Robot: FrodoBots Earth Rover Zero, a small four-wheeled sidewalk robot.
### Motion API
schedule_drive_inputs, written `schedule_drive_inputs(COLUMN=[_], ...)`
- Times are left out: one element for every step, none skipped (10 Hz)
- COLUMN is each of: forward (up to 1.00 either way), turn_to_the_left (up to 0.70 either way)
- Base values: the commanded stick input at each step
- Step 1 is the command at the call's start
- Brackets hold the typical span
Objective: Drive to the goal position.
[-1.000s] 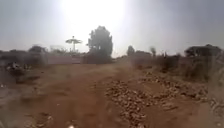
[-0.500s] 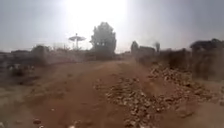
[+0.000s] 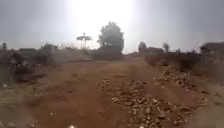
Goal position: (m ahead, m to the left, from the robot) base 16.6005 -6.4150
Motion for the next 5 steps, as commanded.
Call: schedule_drive_inputs(forward=[0.45,0.45,0.45,0.45,0.45], turn_to_the_left=[0.27,0.27,0.27,0.27,0.27])
